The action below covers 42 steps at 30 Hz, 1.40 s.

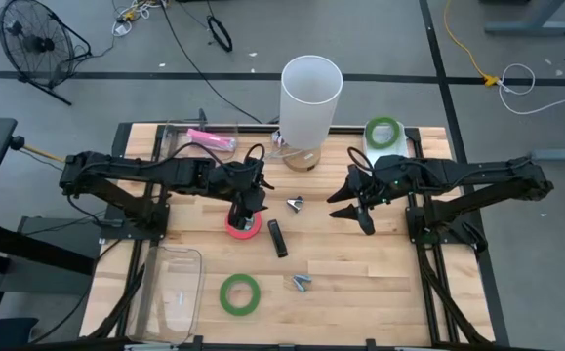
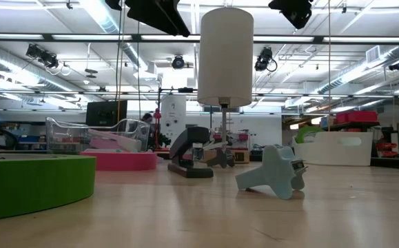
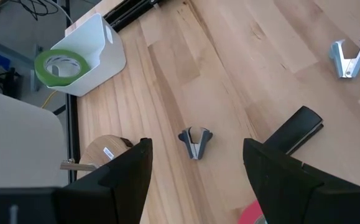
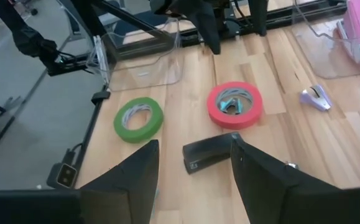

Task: Pick and place Stapler, Stapler remover, tape
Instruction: Put the black stapler into the top transparent bin

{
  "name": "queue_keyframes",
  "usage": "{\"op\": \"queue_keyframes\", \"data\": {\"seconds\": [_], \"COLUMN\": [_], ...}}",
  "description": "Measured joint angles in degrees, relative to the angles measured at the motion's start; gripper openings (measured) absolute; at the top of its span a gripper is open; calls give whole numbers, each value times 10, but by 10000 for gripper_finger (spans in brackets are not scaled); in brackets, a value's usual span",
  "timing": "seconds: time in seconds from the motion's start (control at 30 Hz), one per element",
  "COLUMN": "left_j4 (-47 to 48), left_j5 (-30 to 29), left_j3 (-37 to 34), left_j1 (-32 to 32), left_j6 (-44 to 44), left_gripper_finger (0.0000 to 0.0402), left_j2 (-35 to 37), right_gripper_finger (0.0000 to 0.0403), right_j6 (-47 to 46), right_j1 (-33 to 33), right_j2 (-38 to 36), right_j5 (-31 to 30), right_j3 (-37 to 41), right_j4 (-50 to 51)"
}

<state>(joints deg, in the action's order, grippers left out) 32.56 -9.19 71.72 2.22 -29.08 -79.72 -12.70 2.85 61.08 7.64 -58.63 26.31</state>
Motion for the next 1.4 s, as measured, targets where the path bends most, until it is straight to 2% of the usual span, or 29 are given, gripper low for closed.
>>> {"op": "queue_keyframes", "data": {"seconds": [0.1, 0.47, 0.63, 0.73, 0.97, 1.2, 1.4], "left_j4": [0, 0, 8, 23, 21, -6, -13], "left_j5": [0, -1, -11, 13, 127, 162, 176], "left_j3": [0, 0, 0, 0, 0, 0, 0], "left_j1": [0, 0, 0, 0, 0, 0, 0], "left_j6": [0, 27, 45, 27, -40, -42, -55], "left_gripper_finger": [252, 252, 252, 252, 252, 252, 252], "left_j2": [0, 0, 0, 0, -13, -43, -78], "right_gripper_finger": [198, 198, 198, 198, 198, 198, 198], "right_j6": [1, 27, 27, 19, 18, -2, -22], "right_j1": [0, 0, 0, 0, 0, 0, 0], "right_j2": [7, 75, 105, 114, 115, 106, 66], "right_j5": [-17, -17, 7, 10, 9, 17, 23], "right_j3": [0, 0, 0, 0, 0, 0, 0], "right_j4": [12, 16, 16, 17, 17, 12, 16]}}
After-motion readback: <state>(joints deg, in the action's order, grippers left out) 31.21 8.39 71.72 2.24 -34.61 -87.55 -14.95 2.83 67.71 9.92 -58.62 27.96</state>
